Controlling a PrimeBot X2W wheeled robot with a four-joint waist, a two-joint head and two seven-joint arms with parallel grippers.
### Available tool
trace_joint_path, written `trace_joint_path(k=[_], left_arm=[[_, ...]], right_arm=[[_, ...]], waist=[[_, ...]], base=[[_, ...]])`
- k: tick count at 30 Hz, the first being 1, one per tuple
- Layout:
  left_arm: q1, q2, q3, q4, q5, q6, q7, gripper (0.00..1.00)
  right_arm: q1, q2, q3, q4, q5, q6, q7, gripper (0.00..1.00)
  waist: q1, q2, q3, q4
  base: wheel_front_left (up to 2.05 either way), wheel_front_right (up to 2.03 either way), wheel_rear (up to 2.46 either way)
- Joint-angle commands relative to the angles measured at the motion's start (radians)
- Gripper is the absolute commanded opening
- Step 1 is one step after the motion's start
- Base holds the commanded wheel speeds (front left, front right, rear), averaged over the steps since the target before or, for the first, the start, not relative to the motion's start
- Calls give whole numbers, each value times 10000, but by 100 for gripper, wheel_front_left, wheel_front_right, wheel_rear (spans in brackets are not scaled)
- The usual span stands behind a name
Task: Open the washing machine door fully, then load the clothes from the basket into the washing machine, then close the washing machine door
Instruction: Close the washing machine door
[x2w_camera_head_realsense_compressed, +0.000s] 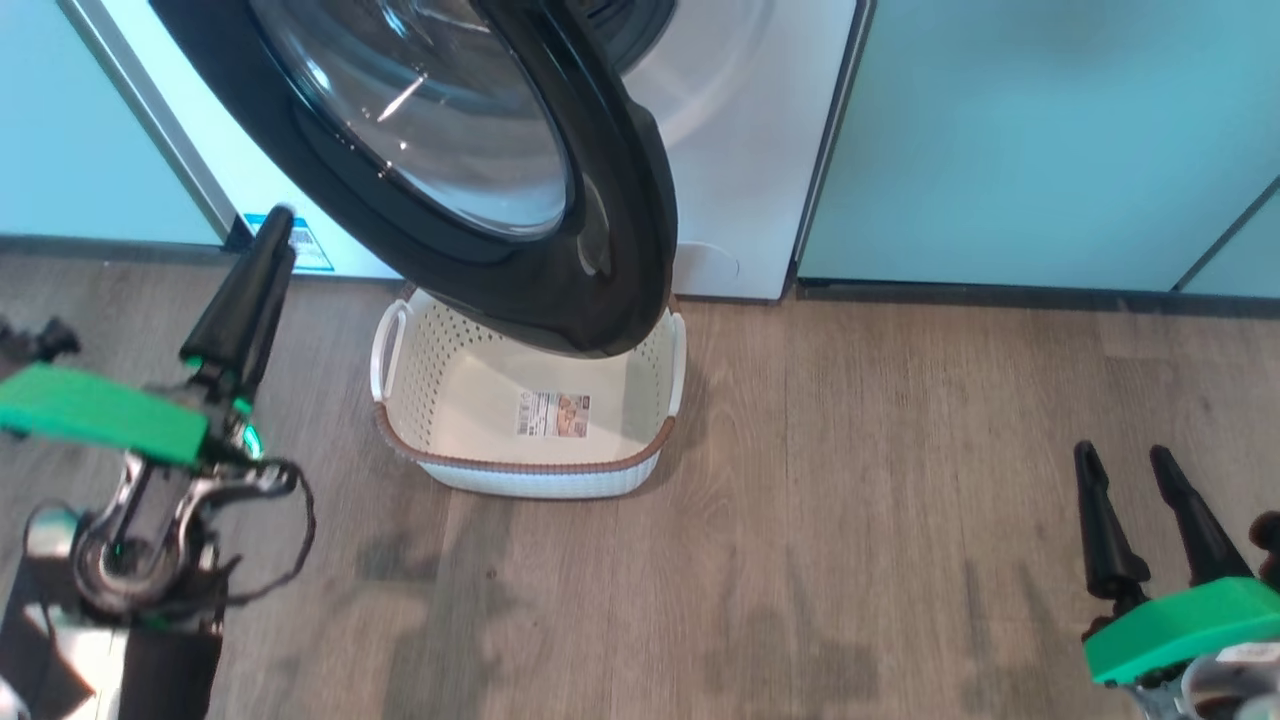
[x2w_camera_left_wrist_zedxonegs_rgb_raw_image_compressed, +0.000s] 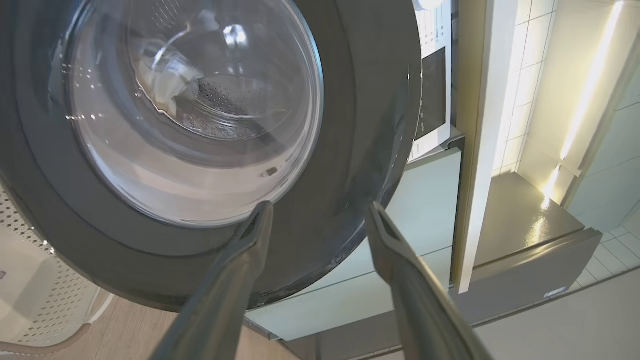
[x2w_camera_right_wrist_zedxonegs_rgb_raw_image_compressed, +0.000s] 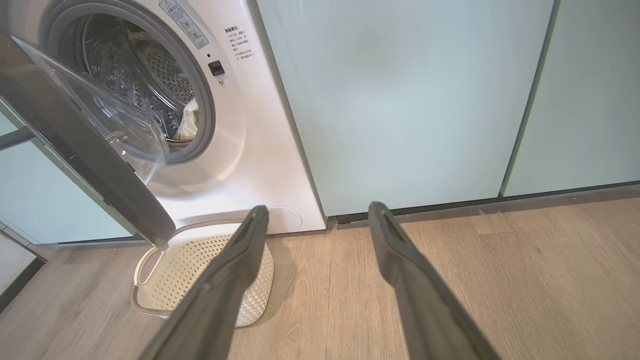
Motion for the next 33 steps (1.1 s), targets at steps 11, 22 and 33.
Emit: trace_joint_path(k=[11,22,33], left_arm=[[2033,82,165,-1787,3839,283,-1988,100],[3061,176,-1419,-2084,8439,1410,-3322,100],[3438,446,-2350,-2184,10903,2343,-3599,100]], right_arm=[[305,-53,71,-624,-235,-29,201,100],[698,-76,-57,-946,-308,-29,399,100],[1062,25,-144,-1231,-369,-29,536,100]], waist=[[1,0,-501,62],[1,0,-618,125],[1,0,-659,74]], base=[[0,0,0],[0,0,0],[0,0,0]])
